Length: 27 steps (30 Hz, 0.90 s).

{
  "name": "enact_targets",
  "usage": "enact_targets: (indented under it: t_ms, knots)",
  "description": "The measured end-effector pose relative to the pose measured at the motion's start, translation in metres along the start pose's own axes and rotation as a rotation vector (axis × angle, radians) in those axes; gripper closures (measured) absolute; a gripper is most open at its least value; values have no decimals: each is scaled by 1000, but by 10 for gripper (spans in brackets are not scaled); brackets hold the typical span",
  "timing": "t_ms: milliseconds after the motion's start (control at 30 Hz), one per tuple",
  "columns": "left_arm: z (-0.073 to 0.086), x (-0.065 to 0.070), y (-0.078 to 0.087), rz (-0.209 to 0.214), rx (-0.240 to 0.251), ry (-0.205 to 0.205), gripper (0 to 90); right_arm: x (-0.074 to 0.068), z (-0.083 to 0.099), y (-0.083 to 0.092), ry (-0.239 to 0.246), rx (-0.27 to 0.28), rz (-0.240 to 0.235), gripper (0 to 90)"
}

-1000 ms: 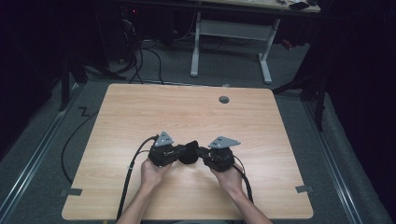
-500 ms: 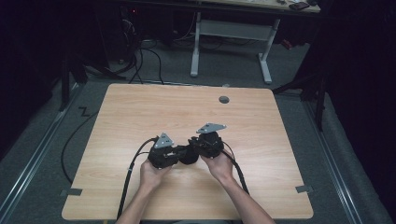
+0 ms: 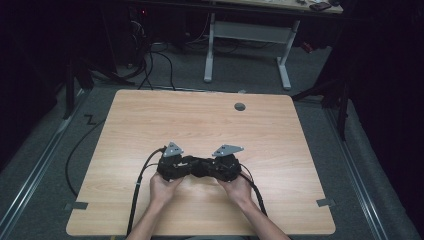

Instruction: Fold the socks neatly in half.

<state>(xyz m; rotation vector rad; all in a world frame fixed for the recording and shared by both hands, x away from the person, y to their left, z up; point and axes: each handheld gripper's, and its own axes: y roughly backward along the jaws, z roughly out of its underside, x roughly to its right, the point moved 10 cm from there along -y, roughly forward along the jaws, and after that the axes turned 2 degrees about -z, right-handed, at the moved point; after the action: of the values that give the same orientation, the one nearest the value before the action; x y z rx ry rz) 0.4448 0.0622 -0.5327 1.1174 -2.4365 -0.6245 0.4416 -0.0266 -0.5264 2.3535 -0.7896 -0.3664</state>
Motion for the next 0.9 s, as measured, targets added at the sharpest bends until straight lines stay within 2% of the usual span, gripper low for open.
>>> enact_targets:
  t_ms: [167, 433, 500, 600, 667, 767, 900]
  knots:
    - [8, 2, -1, -25, -18, -45, 627, -4, 9, -4, 15, -4, -13, 685]
    - [9, -1, -3, -17, -20, -27, 627, -2, 25, 3, 19, -14, -7, 605]
    - [9, -1, -4, -20, -20, -30, 627, -1, 23, 11, 13, 18, -3, 607]
    - [9, 0, -5, -25, -23, -40, 629, 2, 4, 28, -34, 119, -17, 638]
    - [9, 0, -5, -24, -22, -43, 629, 3, -8, 31, -23, 131, -6, 672]
    - [9, 0, -4, -28, -24, -46, 628, 5, -21, 17, -13, 96, 4, 716]
    - [9, -1, -4, -21, -22, -31, 627, 9, -20, -6, -20, 12, 12, 750]
